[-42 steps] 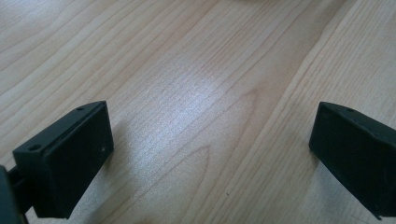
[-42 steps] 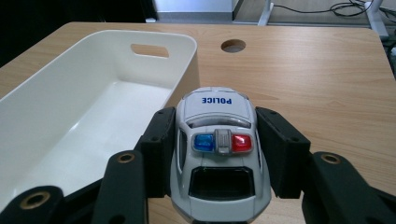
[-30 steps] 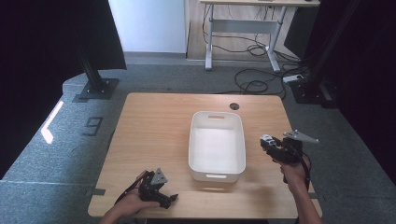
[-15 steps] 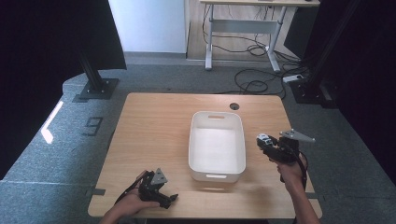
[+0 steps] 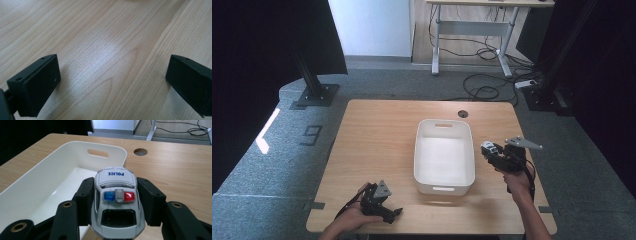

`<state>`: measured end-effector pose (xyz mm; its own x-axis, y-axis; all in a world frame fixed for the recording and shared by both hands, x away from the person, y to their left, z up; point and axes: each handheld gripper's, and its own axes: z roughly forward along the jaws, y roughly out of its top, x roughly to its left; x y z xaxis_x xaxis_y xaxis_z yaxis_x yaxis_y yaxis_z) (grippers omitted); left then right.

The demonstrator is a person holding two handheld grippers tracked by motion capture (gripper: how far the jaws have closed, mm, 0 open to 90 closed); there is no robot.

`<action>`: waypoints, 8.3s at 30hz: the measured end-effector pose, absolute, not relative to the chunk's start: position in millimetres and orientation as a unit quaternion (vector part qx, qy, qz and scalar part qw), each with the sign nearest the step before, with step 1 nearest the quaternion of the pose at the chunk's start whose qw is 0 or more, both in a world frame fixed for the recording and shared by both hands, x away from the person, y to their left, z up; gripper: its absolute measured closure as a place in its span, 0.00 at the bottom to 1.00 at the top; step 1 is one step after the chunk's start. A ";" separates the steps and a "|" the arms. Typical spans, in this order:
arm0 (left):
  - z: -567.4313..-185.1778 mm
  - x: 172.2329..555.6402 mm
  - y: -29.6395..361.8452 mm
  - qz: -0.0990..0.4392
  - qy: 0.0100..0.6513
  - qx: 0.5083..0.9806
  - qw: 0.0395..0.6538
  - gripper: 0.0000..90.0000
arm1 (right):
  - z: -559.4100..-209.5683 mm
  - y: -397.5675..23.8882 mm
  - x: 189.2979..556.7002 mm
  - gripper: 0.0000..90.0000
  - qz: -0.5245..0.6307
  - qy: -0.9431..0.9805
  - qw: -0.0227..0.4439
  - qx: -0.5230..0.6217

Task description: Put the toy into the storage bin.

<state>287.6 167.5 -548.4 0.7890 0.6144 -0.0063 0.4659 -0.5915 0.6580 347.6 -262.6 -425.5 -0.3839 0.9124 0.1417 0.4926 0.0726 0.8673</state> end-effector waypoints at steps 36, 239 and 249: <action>-548.5 288.1 166.7 0.112 0.305 0.885 0.333 0.00 | -427.5 -237.4 356.6 0.56 0.452 0.706 0.226 0.496; -548.5 288.1 166.7 0.112 0.306 0.885 0.333 0.00 | -459.9 -76.7 417.4 0.56 0.382 0.795 0.178 0.437; -548.5 288.1 166.7 0.112 0.306 0.885 0.333 0.00 | -467.8 -73.5 423.1 0.56 0.370 0.799 0.172 0.441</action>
<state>288.1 166.7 -548.5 0.7882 0.6154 -0.0063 0.4666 -0.5909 0.6581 423.1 -73.5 -467.8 -0.5513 0.8327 0.0523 0.5782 0.3361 0.7434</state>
